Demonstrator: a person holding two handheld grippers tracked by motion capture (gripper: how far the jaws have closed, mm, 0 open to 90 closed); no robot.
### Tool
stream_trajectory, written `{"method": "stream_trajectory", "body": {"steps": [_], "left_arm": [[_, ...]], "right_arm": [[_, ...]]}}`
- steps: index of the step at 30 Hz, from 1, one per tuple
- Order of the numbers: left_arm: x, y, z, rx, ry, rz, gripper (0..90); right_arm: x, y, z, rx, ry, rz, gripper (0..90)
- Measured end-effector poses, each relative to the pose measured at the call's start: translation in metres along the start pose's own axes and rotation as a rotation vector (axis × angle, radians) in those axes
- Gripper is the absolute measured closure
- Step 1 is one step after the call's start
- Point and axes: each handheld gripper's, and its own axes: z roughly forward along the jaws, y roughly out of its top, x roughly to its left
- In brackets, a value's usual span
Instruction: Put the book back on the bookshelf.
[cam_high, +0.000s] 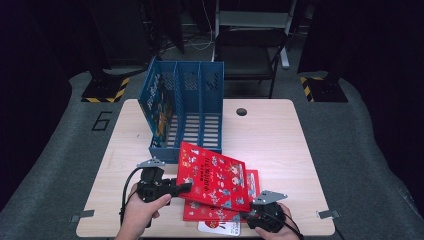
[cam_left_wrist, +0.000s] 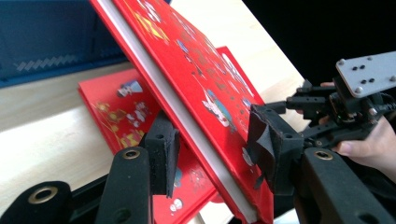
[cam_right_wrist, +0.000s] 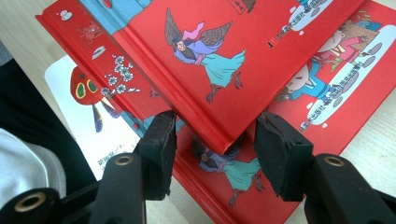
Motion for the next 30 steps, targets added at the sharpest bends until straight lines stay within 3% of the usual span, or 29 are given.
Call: {"method": "stream_trajectory", "body": {"steps": [7,11,30], "left_arm": [[-0.003,0.0,0.001,-0.01,-0.004,-0.005,55.1],[-0.004,0.002,-0.001,-0.008,-0.029,0.001,57.2],[-0.011,0.011,-0.004,-0.003,-0.018,0.031,58.3]], "right_arm": [[0.0,0.0,0.0,-0.006,-0.003,-0.001,48.7],[0.0,0.0,0.0,-0.003,0.001,0.003,49.1],[-0.001,-0.001,0.001,-0.04,0.027,0.049,49.7]]}}
